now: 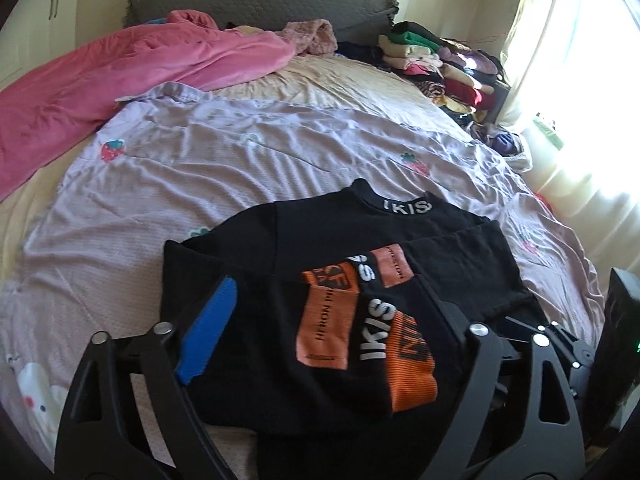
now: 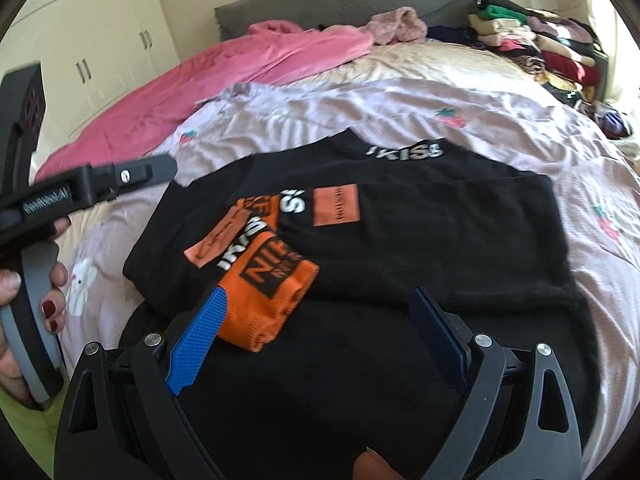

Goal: Fold small clothes
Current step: 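Grasp an orange cuff with the right tool and lift it, then lay the orange cuff back on the shirt body and open the right tool, then move both open tools back along the sweatshirt toward its hem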

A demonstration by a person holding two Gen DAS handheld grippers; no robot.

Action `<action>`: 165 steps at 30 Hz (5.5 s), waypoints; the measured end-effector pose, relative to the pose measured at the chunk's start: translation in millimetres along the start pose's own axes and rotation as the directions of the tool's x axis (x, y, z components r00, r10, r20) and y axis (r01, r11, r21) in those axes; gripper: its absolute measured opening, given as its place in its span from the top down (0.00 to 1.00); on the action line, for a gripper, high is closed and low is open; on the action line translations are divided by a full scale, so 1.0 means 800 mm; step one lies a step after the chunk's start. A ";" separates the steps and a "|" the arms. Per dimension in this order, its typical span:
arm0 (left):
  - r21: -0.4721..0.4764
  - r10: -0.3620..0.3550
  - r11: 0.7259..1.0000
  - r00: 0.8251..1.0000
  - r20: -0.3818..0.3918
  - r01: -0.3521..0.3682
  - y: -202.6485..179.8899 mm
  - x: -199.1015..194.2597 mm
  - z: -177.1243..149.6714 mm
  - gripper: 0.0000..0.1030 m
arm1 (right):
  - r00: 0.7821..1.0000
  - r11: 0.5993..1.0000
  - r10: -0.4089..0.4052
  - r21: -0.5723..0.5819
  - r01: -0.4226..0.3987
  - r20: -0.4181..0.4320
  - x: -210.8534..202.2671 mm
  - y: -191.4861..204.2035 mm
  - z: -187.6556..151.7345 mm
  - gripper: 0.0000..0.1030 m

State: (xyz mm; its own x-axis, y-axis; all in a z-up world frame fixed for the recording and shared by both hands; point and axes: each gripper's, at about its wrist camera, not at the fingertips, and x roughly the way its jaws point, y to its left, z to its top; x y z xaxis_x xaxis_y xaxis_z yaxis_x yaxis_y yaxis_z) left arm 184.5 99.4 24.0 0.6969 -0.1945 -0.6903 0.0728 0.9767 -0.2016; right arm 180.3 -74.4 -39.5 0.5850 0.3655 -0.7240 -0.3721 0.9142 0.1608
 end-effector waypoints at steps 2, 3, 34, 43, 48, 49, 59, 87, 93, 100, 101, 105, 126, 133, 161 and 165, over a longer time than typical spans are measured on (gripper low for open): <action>-0.012 0.001 1.000 1.000 0.000 -0.001 0.005 0.000 0.001 0.21 | 1.000 1.000 0.010 -0.019 -0.011 -0.027 0.016 0.006 0.004 0.11; -0.016 0.003 1.000 1.000 0.000 -0.003 0.006 0.000 0.000 0.18 | 0.999 0.999 0.013 -0.030 -0.014 -0.035 0.021 0.009 0.006 0.12; -0.134 0.034 0.991 0.996 0.085 -0.022 0.053 -0.031 0.014 0.12 | 0.979 0.992 0.114 -0.081 -0.101 0.168 -0.016 0.021 0.050 0.95; -0.194 0.062 0.980 0.991 0.122 -0.038 0.076 -0.044 0.019 0.12 | 0.968 0.999 -0.006 0.037 -0.004 0.251 -0.051 -0.052 0.073 0.95; -0.190 0.062 0.981 0.992 0.107 -0.040 0.074 -0.038 0.017 0.12 | 0.962 0.996 -0.061 0.085 0.040 0.264 -0.064 -0.090 0.069 0.95; -0.187 0.061 0.981 0.993 0.104 -0.041 0.074 -0.036 0.017 0.12 | 0.962 0.994 -0.071 0.099 0.046 0.265 -0.066 -0.097 0.066 0.95; -0.138 0.070 0.989 0.993 0.097 -0.056 0.052 -0.014 0.011 0.13 | 0.957 0.981 -0.126 0.179 0.080 0.261 -0.069 -0.138 0.049 0.96; 0.045 0.048 0.998 0.989 -0.143 -0.042 -0.025 0.112 -0.033 0.25 | 0.941 0.938 -0.274 0.273 0.215 0.198 -0.052 -0.186 0.014 0.83; 0.041 0.051 0.998 0.994 -0.100 -0.047 -0.022 0.093 -0.026 0.25 | 0.932 0.927 -0.304 0.285 0.242 0.199 -0.064 -0.194 0.004 0.80; -0.035 0.110 0.993 0.994 0.009 -0.110 0.012 0.052 -0.004 0.25 | 0.944 0.947 -0.283 0.203 0.248 0.170 -0.056 -0.171 -0.006 0.71; -0.052 0.122 0.991 0.992 0.022 -0.120 0.019 0.047 -0.001 0.25 | 0.947 0.951 -0.274 0.196 0.241 0.166 -0.054 -0.168 -0.007 0.71; -0.120 0.136 0.984 0.989 0.057 -0.129 0.044 0.031 0.007 0.41 | 0.959 0.963 -0.243 0.158 0.220 0.144 -0.042 -0.151 -0.007 0.70; 0.071 0.029 0.997 0.982 -0.186 -0.016 -0.029 0.116 -0.043 0.53 | 0.979 0.985 -0.172 0.029 0.170 0.107 -0.029 -0.103 0.000 0.53; 0.060 0.016 0.998 0.982 -0.191 -0.005 -0.027 0.114 -0.043 0.53 | 0.963 0.965 -0.257 0.039 0.260 -0.080 0.032 -0.125 -0.011 0.51; 0.083 0.003 0.997 0.989 -0.147 0.009 -0.032 0.069 -0.029 0.15 | 0.980 0.975 -0.188 0.131 0.179 0.058 -0.037 -0.133 -0.021 0.22; 0.102 0.012 0.995 0.992 -0.127 0.001 -0.035 0.053 -0.030 0.10 | 0.979 0.973 -0.189 0.148 0.175 0.081 -0.048 -0.132 -0.021 0.18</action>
State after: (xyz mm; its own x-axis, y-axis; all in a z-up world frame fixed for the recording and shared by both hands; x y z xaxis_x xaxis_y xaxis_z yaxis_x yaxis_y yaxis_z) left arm 194.4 61.9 -16.4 0.6017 -0.1925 -0.7751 0.1457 0.9807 -0.1304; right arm 185.2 -188.3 -39.6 0.7010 0.1993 -0.6847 -0.1527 0.9798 0.1288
